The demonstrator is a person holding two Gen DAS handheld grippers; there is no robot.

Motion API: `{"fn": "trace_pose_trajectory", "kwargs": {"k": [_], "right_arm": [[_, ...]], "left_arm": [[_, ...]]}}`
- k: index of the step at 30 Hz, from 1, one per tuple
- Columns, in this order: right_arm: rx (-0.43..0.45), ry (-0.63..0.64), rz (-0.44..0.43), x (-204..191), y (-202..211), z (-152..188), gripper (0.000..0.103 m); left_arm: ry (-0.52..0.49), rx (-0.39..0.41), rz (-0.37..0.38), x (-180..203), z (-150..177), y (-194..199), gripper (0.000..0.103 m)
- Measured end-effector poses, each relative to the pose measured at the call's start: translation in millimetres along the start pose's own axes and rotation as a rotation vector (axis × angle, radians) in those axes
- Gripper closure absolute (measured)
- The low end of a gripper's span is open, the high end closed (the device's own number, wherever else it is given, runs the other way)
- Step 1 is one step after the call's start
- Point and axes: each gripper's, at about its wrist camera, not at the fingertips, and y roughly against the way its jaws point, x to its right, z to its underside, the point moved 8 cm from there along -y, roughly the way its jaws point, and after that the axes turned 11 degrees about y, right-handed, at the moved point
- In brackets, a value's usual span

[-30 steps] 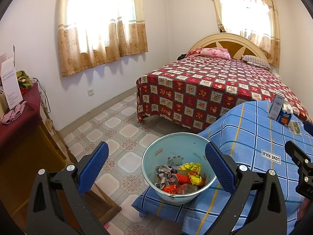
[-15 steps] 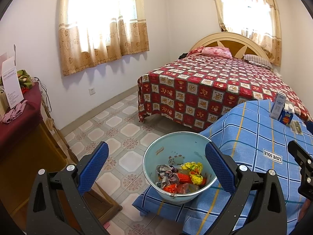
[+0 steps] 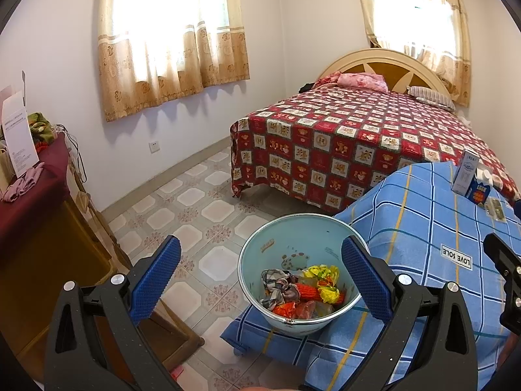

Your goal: Collect trash

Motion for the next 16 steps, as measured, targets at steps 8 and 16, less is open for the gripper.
{"fn": "trace_pose_trajectory", "kwargs": {"k": [8, 16], "right_arm": [[0.002, 0.0, 0.004, 1.1, 0.9, 0.6, 0.013], [-0.019, -0.014, 0.046, 21.8, -4.3, 9.4, 0.013]], "left_arm": [[-0.016, 0.0, 0.013, 6.0, 3.4, 1.8, 0.006], [-0.003, -0.013, 0.002, 2.8, 3.7, -1.2, 0.006]]}}
